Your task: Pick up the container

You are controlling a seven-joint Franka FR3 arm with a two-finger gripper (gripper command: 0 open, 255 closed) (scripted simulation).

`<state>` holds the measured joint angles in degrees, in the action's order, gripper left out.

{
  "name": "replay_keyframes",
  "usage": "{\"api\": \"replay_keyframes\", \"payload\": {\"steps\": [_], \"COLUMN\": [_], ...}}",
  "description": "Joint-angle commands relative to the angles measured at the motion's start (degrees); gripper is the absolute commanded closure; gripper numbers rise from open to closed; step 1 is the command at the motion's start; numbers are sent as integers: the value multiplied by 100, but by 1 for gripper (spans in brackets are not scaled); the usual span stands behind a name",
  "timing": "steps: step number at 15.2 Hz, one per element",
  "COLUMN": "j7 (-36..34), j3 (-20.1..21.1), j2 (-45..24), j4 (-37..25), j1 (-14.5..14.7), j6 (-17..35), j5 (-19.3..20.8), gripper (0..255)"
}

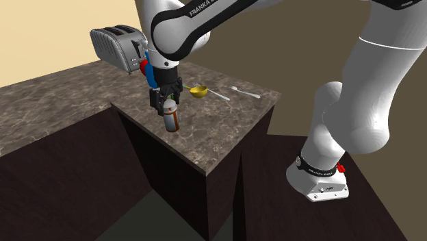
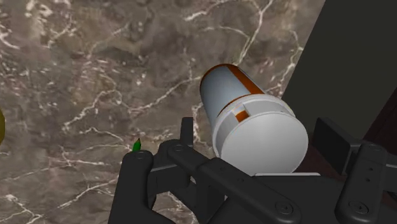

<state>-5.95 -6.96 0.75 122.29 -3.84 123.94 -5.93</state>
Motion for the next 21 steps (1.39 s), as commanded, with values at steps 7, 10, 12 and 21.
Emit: {"api": "replay_keyframes", "payload": {"steps": [7, 10, 12, 21], "j7": [15, 16, 15, -78], "j3": [0, 0, 1, 0], "j2": [-48, -50, -52, 196], "j4": [46, 45, 55, -373], "j1": [0, 0, 1, -1], "j6": [96, 97, 109, -561], "j5": [-14, -14, -15, 61], "gripper": [255, 255, 255, 255]}}
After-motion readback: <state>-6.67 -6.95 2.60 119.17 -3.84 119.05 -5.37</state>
